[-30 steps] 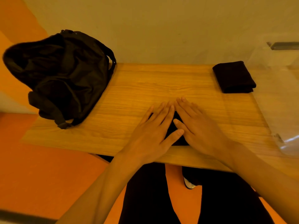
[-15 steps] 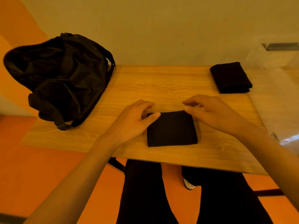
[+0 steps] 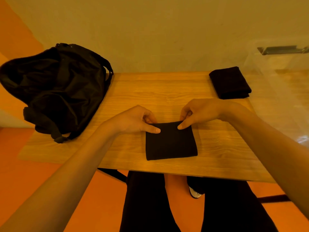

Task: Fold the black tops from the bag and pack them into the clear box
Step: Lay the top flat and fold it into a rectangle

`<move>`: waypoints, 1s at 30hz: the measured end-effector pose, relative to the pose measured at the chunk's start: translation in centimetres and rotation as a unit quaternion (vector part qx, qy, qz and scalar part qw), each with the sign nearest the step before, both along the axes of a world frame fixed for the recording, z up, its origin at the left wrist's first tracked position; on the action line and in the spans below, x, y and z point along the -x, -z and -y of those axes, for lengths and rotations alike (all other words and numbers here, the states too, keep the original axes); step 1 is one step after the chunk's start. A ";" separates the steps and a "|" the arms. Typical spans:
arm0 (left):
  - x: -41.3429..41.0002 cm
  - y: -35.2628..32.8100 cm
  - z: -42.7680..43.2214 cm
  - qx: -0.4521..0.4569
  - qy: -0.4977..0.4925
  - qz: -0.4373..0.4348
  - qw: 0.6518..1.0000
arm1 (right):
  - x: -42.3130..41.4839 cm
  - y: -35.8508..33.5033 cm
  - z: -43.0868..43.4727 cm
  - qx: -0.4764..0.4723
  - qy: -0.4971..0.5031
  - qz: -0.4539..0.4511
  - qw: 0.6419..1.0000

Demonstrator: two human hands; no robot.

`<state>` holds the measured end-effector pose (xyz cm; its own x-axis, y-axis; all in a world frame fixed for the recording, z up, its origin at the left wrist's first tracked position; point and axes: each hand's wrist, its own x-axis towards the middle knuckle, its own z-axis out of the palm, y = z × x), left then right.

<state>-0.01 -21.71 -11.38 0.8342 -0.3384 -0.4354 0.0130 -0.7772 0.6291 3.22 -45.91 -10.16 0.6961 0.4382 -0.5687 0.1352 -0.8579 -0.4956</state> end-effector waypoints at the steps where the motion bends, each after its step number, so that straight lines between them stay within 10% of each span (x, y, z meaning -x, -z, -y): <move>1: 0.0 -0.1 0.0 0.003 0.008 -0.004 1.000 | 0.0 -0.1 0.0 0.006 -0.009 0.000 1.000; 23: 1.8 0.1 1.3 0.163 -0.152 -0.051 0.973 | 3.1 0.7 2.2 -0.145 0.132 -0.012 0.981; 30: 2.1 0.9 2.2 -0.020 -0.117 0.133 0.984 | 4.6 1.5 1.7 -0.052 0.124 0.169 0.976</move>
